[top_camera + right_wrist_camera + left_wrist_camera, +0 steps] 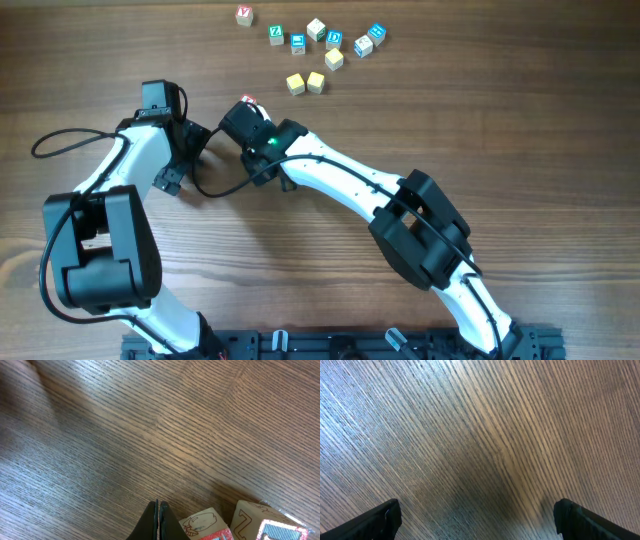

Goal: Form a circle

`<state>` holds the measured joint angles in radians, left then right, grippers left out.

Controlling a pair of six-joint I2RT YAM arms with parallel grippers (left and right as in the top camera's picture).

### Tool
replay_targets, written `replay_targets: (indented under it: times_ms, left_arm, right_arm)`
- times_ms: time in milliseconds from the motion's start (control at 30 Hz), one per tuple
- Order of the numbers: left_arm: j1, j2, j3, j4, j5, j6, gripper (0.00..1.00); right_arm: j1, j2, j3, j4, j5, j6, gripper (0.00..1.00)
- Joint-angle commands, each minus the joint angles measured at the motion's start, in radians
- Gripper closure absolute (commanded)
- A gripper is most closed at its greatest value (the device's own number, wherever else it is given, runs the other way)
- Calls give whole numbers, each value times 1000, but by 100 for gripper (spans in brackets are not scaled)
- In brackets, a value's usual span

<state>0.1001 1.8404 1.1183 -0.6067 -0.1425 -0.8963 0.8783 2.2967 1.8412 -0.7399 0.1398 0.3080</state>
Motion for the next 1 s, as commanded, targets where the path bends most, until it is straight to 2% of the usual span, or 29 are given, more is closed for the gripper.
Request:
replay_targets:
  times_ms: [0, 133, 967]
  left_arm:
    - [3, 11, -6, 0, -16, -2, 0]
    - [3, 11, -6, 0, -16, -2, 0]
    - [3, 11, -6, 0, -16, -2, 0]
  right_arm:
    - [-5, 24, -3, -2, 31, -21, 96]
    - [-13, 24, -3, -2, 30, -75, 96]
    - [-14, 24, -3, -82, 25, -76, 96]
